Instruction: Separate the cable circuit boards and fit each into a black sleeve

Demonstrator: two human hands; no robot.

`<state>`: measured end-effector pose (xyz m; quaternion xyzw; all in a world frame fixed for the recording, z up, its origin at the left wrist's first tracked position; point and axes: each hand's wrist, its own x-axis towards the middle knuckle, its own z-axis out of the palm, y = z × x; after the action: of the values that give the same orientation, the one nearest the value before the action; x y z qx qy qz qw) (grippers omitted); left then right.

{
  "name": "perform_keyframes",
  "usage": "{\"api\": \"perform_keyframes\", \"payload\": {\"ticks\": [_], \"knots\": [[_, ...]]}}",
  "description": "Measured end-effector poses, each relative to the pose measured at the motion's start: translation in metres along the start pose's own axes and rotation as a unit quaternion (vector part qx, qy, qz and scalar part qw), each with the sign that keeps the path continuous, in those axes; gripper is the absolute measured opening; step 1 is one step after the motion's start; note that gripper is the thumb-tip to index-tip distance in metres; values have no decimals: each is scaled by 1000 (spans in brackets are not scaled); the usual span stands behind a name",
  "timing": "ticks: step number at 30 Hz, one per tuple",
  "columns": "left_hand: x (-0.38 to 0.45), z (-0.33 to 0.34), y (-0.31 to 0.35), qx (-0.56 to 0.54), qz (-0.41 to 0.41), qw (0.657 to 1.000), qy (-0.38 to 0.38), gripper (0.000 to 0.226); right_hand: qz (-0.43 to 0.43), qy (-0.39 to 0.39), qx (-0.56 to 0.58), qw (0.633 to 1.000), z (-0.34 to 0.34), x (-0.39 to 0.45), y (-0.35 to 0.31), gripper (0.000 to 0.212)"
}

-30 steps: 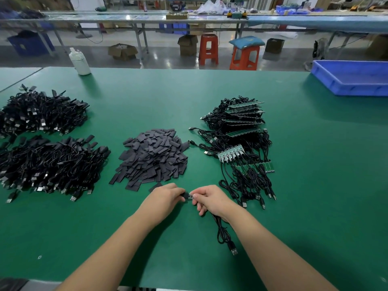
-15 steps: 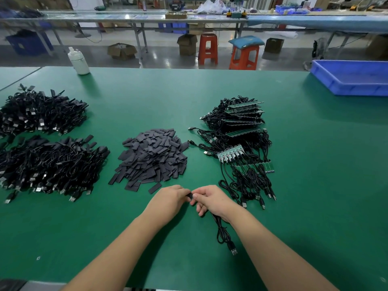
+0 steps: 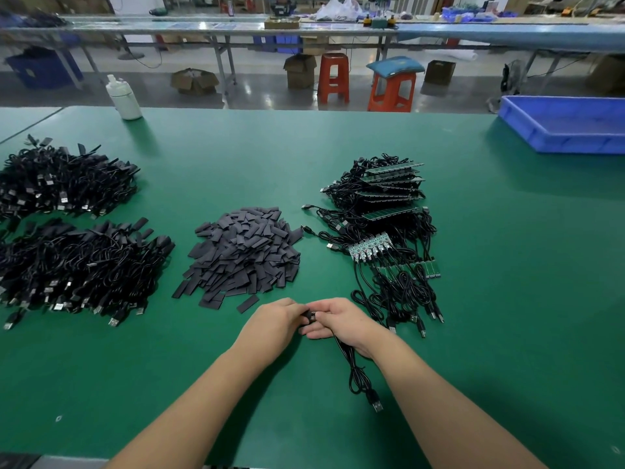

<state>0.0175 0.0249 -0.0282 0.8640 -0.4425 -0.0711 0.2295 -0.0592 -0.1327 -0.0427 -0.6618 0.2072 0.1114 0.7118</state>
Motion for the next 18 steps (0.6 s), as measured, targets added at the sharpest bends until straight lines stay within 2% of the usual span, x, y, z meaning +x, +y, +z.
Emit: {"api": "perform_keyframes", "payload": {"ticks": [4,9,13,18], "knots": [[3,3,2,45,26,998,-25,33,-9,-6,-21,1000,1,-1,2,35],[7,6,7,110,27,993,-44,31,-13,0,-41,999,0,-3,1,36],[8,7,15,180,25,980,-86,35,-21,-6,-1,1000,2,-5,0,36],[7,13,14,147,24,986,-71,45,-34,-13,23,999,5,-10,-4,34]]}}
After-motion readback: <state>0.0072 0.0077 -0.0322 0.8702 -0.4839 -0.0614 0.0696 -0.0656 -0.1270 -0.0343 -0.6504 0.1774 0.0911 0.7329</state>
